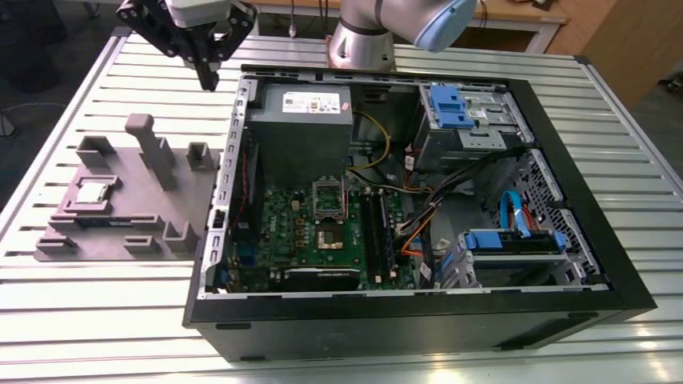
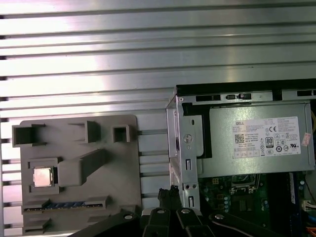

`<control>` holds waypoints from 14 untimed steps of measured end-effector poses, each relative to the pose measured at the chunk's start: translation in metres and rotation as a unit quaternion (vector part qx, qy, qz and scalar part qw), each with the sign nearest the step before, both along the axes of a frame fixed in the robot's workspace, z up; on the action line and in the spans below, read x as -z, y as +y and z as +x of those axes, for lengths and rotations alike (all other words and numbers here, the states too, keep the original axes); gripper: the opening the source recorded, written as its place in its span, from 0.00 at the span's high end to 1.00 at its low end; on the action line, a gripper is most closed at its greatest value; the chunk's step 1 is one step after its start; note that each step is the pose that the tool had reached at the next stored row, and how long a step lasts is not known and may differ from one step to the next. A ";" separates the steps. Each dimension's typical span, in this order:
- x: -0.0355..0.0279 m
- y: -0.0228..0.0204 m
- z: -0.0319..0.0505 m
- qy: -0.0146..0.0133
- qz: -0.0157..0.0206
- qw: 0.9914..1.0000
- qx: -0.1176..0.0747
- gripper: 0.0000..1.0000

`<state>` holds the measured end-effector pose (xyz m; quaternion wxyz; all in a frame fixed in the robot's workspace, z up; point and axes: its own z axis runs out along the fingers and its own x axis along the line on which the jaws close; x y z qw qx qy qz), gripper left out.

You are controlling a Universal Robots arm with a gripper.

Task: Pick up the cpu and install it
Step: 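Reach for the cpu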

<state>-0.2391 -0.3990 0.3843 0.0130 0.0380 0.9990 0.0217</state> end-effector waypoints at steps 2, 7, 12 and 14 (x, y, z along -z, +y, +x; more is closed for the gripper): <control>0.0000 0.0000 -0.0004 0.000 0.000 1.000 0.000 0.90; 0.0001 0.0000 -0.0009 0.000 0.000 1.000 0.000 0.90; 0.0001 0.0000 -0.0017 0.000 0.000 1.000 0.000 0.90; 0.0001 0.0000 -0.0088 0.000 0.000 1.000 0.000 0.90</control>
